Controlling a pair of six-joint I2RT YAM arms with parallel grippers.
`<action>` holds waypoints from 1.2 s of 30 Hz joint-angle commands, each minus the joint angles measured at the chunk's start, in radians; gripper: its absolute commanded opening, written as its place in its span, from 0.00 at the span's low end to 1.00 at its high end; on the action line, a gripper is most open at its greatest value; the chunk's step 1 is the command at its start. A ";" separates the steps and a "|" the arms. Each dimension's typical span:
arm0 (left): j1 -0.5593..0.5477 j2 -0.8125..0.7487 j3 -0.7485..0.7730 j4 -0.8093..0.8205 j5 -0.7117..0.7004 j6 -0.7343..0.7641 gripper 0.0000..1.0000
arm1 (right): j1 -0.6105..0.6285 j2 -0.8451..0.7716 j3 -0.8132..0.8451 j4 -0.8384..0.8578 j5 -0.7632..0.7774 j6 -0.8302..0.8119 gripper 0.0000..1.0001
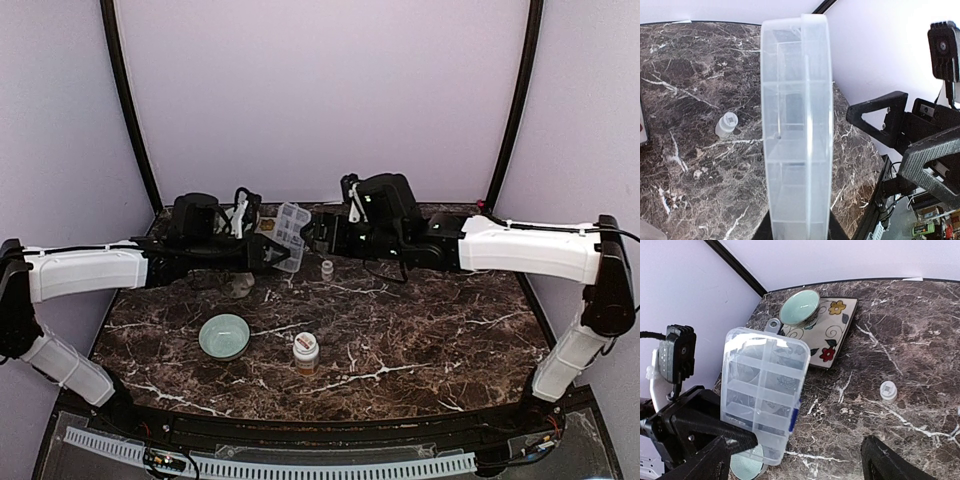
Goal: Sort the pills into containers
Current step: Pass from the right arm to the left, then open the compartment of the pill container.
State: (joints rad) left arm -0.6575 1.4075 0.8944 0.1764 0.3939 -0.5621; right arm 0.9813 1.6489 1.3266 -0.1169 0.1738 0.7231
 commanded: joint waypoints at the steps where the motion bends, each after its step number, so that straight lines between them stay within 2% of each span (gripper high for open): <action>1: 0.030 0.035 0.077 0.007 0.111 -0.006 0.00 | -0.032 -0.110 -0.124 0.149 -0.049 -0.045 0.92; 3: 0.036 0.063 0.115 0.012 0.188 -0.009 0.00 | -0.056 -0.153 -0.204 0.231 -0.083 -0.049 0.92; 5: 0.057 0.096 0.153 0.008 0.257 -0.009 0.00 | -0.075 -0.181 -0.271 0.315 -0.193 -0.047 0.91; 9: 0.076 0.160 0.225 -0.014 0.400 -0.005 0.00 | -0.099 -0.201 -0.333 0.423 -0.293 -0.044 0.90; 19: 0.091 0.249 0.294 0.035 0.616 -0.042 0.00 | -0.177 -0.193 -0.466 0.701 -0.483 0.096 0.83; 27: 0.090 0.276 0.298 0.090 0.697 -0.076 0.00 | -0.204 -0.107 -0.479 0.884 -0.582 0.208 0.75; 36: 0.091 0.292 0.307 0.132 0.713 -0.106 0.00 | -0.205 -0.063 -0.476 0.929 -0.605 0.251 0.68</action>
State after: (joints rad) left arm -0.5713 1.6974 1.1629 0.2607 1.0687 -0.6559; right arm 0.7811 1.5864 0.8562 0.7185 -0.4046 0.9417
